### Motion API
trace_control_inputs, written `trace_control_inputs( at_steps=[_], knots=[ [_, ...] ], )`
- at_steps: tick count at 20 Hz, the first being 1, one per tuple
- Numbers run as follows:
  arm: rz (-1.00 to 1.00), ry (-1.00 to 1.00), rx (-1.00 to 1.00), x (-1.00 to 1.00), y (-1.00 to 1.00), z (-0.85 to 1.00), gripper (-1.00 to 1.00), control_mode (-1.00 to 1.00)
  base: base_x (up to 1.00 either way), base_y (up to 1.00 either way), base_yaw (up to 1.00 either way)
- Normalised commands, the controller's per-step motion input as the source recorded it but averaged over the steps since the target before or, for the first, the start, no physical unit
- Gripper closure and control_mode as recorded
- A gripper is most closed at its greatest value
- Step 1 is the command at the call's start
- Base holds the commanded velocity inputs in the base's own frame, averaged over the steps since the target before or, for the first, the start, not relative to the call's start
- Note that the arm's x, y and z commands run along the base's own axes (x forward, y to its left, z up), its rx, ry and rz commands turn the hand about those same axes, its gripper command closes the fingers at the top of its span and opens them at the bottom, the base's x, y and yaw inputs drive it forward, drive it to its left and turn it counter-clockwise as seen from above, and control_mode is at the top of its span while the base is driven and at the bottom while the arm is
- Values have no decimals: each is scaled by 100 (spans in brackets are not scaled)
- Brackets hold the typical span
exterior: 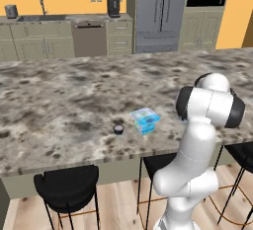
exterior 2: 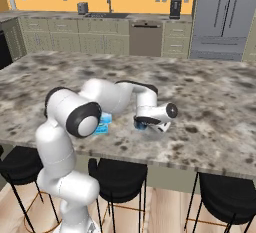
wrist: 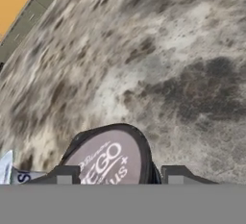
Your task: Stack the yogurt containers by placing the smaller containers on top of the larger containers.
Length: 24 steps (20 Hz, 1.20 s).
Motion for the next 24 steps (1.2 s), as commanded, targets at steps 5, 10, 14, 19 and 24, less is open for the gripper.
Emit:
trace_control_inputs(
  at_steps=[5,10,14,19,24],
  knots=[
    [0,-8,0,-13,8,29,100,-100,0,0,0],
    [0,-2,0,-11,25,24,100,-100,0,0,0],
    [0,-3,0,-8,10,40,100,-100,0,0,0],
    [0,-4,-1,-9,9,48,100,-100,0,0,0],
    [0,-5,-4,-14,24,33,100,-100,0,0,0]
  ],
)
